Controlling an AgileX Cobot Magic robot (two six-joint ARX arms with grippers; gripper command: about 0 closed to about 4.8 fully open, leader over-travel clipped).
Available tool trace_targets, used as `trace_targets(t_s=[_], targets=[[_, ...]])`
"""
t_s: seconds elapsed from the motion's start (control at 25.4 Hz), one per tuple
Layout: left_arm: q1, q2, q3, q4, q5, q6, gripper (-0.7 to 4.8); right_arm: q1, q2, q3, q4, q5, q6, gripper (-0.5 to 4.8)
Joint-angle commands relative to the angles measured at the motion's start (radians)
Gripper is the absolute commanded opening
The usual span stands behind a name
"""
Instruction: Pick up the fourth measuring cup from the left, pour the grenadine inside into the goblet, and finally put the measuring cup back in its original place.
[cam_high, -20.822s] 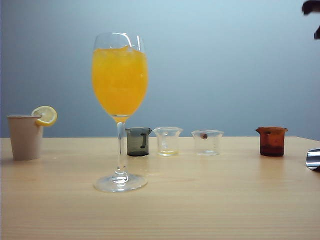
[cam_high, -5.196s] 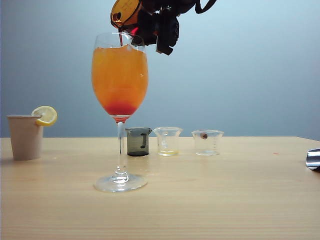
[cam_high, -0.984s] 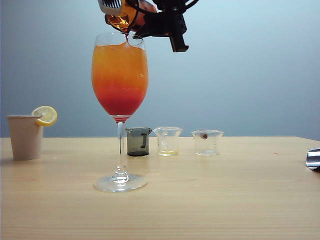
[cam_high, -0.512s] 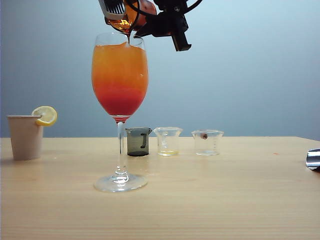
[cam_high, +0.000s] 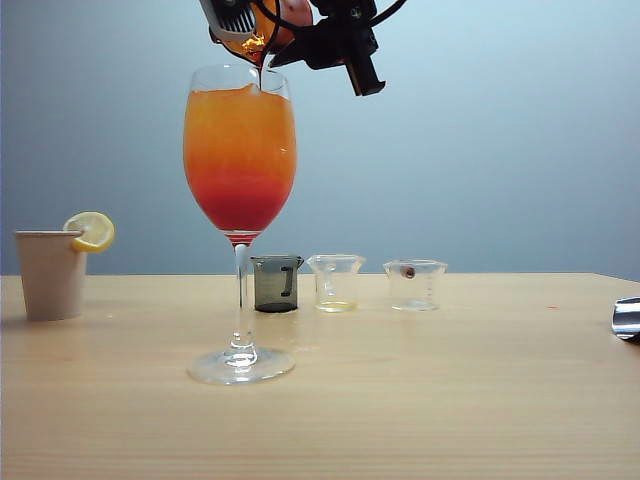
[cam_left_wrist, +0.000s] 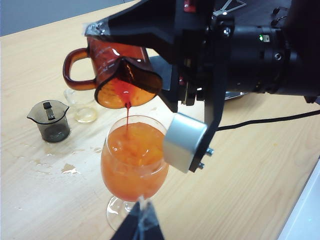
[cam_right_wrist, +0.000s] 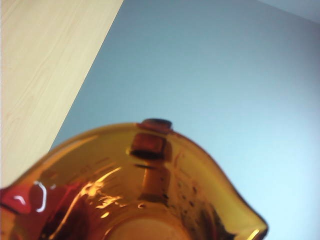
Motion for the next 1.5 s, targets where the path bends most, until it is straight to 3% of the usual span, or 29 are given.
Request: trace_targets(t_s=[0.04, 0.43, 1.5], targets=[[0.0, -0.001, 0.006, 0.006, 0.008, 0.001, -0.06, 0.003, -0.007, 0.008, 0.032, -0.003, -0.027, 0.21], [0.0, -0.001, 0.006, 0.005, 0.027, 0.001, -0.06, 0.051, -0.007, 0.008, 0.042, 0.003, -0.031, 0.21], [0.0, -0.001, 0.006, 0.006, 0.03, 0.001, -0.06, 0.05, -0.007, 0.007, 0.034, 0.024, -0.075, 0.21]])
